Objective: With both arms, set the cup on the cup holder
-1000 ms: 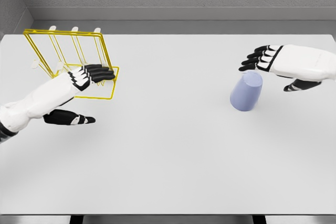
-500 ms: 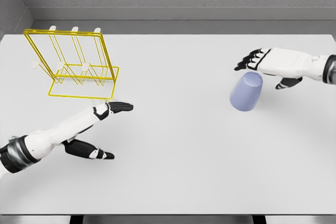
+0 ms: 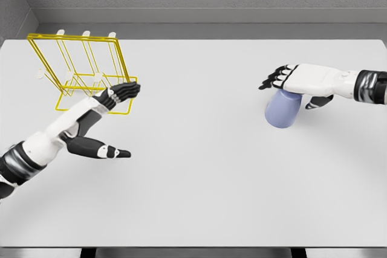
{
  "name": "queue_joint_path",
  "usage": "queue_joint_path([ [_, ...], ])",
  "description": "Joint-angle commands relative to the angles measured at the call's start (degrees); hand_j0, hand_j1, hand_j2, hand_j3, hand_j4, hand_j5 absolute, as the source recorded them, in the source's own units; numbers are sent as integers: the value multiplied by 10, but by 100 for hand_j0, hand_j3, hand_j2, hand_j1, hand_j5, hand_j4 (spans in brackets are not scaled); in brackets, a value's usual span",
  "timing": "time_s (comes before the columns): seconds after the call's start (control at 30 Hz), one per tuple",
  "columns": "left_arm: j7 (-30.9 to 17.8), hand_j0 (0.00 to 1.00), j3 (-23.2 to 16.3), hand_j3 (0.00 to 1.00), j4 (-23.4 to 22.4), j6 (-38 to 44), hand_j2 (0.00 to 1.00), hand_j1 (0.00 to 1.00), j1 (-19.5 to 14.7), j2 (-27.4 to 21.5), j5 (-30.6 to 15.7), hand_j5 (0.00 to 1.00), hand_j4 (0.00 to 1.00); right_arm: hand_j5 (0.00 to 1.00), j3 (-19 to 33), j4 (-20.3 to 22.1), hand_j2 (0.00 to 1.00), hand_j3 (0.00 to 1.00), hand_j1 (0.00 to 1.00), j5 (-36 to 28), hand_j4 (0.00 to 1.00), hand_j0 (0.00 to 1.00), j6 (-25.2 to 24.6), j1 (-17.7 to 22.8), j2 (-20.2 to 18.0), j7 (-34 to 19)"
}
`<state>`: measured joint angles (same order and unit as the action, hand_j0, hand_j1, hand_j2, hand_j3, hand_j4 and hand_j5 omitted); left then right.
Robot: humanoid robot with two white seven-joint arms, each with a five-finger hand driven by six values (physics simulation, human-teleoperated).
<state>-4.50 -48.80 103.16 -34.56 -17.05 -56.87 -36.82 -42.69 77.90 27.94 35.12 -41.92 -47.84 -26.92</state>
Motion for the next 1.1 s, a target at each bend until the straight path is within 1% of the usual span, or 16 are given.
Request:
queue_joint_path([
  [0.0, -15, 100, -15, 100, 0, 14, 100, 100, 0, 9, -27, 100, 100, 100, -4, 1, 100, 100, 100, -3, 100, 100, -1, 0, 1, 0],
  [0.03, -27, 100, -16, 100, 0, 14, 100, 100, 0, 9, -33, 100, 100, 99, -4, 1, 99, 99, 99, -2, 99, 99, -1, 0, 1, 0],
  [0.1, -28, 100, -16, 100, 0, 22, 100, 100, 0, 9, -34, 100, 100, 92, -4, 1, 92, 92, 92, 6, 92, 92, -1, 0, 1, 0],
  [0.23, -29, 100, -17, 100, 0, 24, 100, 100, 0, 11, -33, 100, 100, 86, -13, 2, 86, 86, 86, 8, 86, 86, -1, 0, 1, 0],
  [0.3, -28, 100, -17, 100, 0, 53, 100, 100, 0, 18, -36, 100, 100, 83, -13, 5, 83, 83, 83, 10, 83, 83, -1, 0, 0, 0],
  [0.33, -28, 100, -22, 100, 0, 63, 100, 100, 0, 21, -43, 100, 100, 81, -13, 5, 81, 81, 81, 11, 81, 81, -1, 0, 0, 0],
  [0.37, -29, 100, -23, 100, 0, 88, 100, 100, 0, 21, -65, 100, 100, 79, -13, 5, 79, 79, 79, 12, 79, 79, -1, 0, 0, 0],
  [0.4, -29, 100, -23, 100, 0, 103, 100, 100, -1, 23, -75, 100, 100, 78, -13, 5, 78, 78, 78, 12, 78, 78, -1, 0, 0, 0],
  [0.43, -29, 100, -23, 100, 0, 117, 100, 100, -1, 26, -84, 100, 100, 74, -13, 5, 74, 74, 74, 19, 74, 74, -1, 1, 0, 0],
  [0.47, -29, 100, -23, 100, -1, 136, 100, 100, -2, 33, -91, 100, 100, 68, -13, 5, 68, 68, 68, 22, 68, 68, -1, 1, 0, 0],
  [0.57, -29, 100, -24, 100, -2, 143, 100, 100, -1, 40, -95, 100, 100, 66, -13, 4, 66, 66, 66, 22, 66, 66, -1, 0, 0, 0],
  [0.63, -29, 100, -24, 100, -4, 143, 100, 100, -2, 40, -109, 100, 100, 64, -13, 4, 64, 64, 64, 22, 64, 64, -1, 0, 0, 0],
  [0.8, -29, 100, -24, 100, -9, 168, 100, 100, -2, 40, -108, 100, 100, 62, -11, 6, 62, 62, 62, 19, 62, 62, -1, -5, -1, -2],
  [0.9, -29, 100, -24, 100, -22, 168, 100, 100, -2, 52, -108, 100, 100, 60, -6, 29, 60, 60, 60, 19, 60, 60, -1, -12, -4, -5],
  [1.0, -29, 100, -24, 100, -45, 168, 100, 100, -2, 71, -106, 100, 100, 60, -6, 31, 60, 60, 60, 14, 60, 60, -1, -22, -5, -17],
  [1.07, -29, 100, -30, 100, -62, 168, 100, 100, -2, 85, -105, 100, 100, 60, -5, 55, 60, 60, 60, 14, 60, 60, -1, -24, -11, -19],
])
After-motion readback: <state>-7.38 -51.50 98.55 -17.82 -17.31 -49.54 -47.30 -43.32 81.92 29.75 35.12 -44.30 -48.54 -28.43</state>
